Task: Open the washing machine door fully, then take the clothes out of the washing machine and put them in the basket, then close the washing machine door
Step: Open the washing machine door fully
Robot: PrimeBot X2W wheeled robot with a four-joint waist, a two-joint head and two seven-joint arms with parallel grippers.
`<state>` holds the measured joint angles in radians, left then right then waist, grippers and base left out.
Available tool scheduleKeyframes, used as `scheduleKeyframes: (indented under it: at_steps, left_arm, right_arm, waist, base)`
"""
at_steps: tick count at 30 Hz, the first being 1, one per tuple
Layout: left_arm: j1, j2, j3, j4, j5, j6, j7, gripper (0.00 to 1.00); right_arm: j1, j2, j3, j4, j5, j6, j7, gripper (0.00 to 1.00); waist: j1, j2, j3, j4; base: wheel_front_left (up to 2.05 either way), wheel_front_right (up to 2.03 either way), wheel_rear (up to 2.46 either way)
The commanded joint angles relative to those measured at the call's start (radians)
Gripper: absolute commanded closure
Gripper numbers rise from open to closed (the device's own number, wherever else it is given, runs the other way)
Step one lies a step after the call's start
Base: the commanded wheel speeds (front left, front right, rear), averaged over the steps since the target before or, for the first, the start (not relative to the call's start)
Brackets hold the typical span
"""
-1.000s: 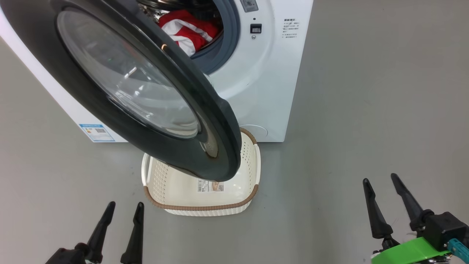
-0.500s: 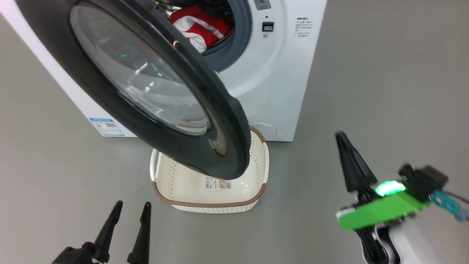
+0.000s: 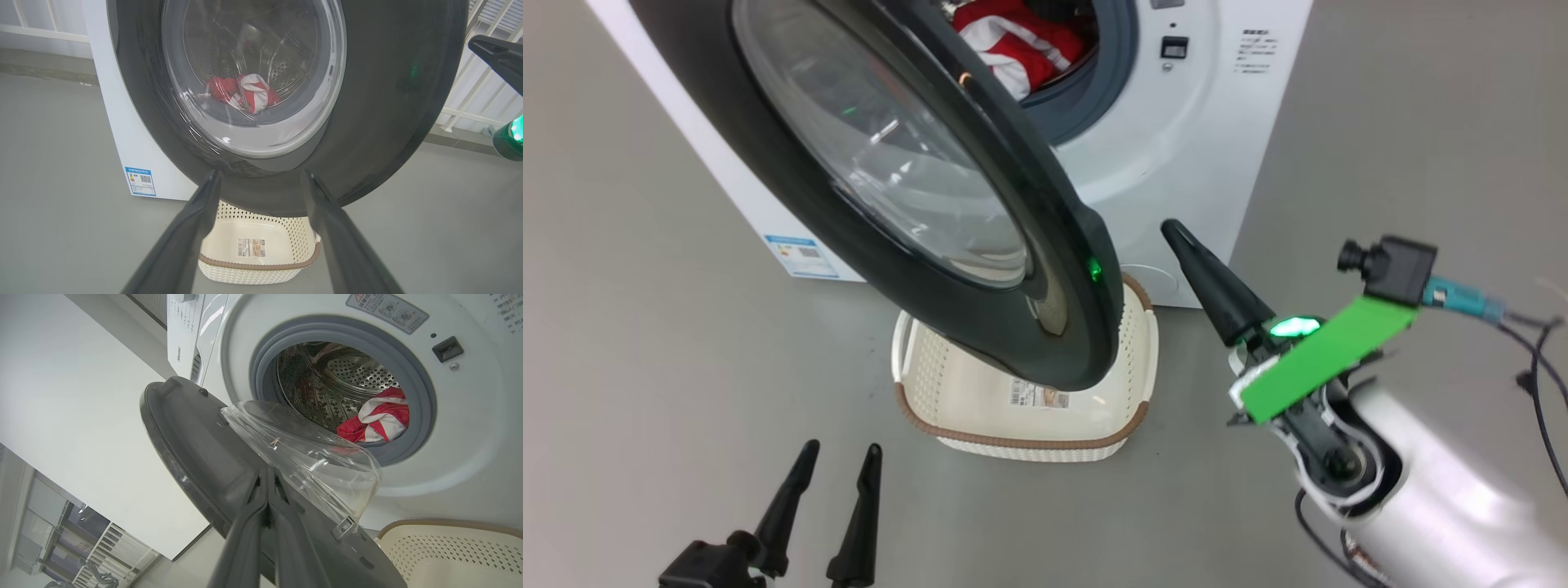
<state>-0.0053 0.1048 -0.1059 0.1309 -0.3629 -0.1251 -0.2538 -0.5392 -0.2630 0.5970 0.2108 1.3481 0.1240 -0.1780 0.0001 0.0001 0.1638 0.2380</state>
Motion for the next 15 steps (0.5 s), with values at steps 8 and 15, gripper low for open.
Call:
scheduleKeyframes:
  at_steps: [8, 15]
  left_arm:
    - [-0.042, 0.005, 0.009, -0.017, -0.016, -0.006, -0.008, 0.00]
    - [-0.049, 0.002, 0.001, -0.015, -0.024, -0.006, -0.008, 0.00]
  right_arm:
    - [-0.093, -0.026, 0.015, 0.015, 0.265, 0.007, 0.216, 1.00]
    - [-0.120, -0.006, -0.014, 0.061, 0.322, 0.007, 0.340, 1.00]
  waist:
    - [-0.0001, -0.0001, 0.025, 0.042]
    - [-0.0001, -0.0001, 0.040, 0.060]
  base:
    - [0.00, 0.00, 0.00]
    - [0.00, 0.00, 0.00]
